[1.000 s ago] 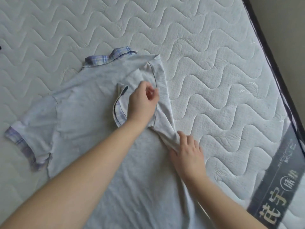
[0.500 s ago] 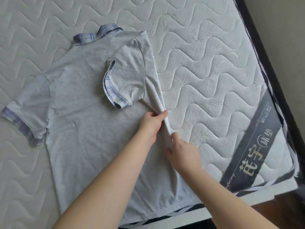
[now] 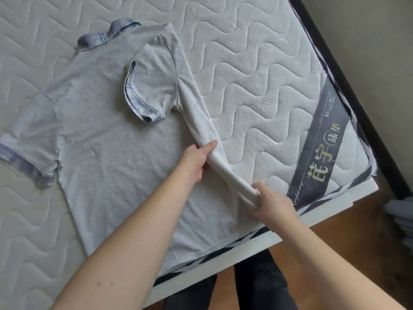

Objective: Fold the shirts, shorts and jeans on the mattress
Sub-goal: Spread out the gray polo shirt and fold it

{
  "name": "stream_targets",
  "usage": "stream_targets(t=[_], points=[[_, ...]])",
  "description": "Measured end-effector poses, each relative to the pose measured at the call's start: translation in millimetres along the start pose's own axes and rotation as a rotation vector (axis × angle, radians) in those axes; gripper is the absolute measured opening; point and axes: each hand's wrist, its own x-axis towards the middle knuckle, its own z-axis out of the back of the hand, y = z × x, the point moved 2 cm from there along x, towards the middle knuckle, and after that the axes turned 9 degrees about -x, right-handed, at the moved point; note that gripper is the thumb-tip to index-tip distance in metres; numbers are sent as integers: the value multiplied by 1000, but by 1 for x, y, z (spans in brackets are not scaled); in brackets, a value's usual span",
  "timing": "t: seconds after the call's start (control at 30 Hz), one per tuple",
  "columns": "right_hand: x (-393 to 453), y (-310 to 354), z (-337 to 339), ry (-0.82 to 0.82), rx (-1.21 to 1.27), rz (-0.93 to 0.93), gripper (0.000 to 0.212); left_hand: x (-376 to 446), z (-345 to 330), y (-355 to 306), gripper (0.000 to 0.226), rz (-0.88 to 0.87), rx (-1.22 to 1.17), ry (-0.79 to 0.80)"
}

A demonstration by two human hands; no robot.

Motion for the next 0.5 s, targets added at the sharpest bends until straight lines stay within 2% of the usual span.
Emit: stream_targets(t=[0.1,0.17,0.23,0.3,0.37,0.43,0.5], points=[[-23,-6,-10,-79,15,-43,21,-20,-1,25,15,88,5,133],[-38,-8,-21,-171,62,-67,15,-31,-1,41,19,136,-26,165],[-50,-11,-35,-187,254,-88,31,-39,1,52,28,144,-96,194],[-60,-15,-48,-149,443,-91,64,-43,1,61,24,118,-118,212],[-66,-18,-60,-130,508,-39,87,-47,-1,70,19,87,-72,232],[-67,-21,-73,-103,520,19,97,-51,-4,78,15,108,-27,240],[-66,-25,-83,-122,465,37,95,-52,-5,85,14,128,43,231]])
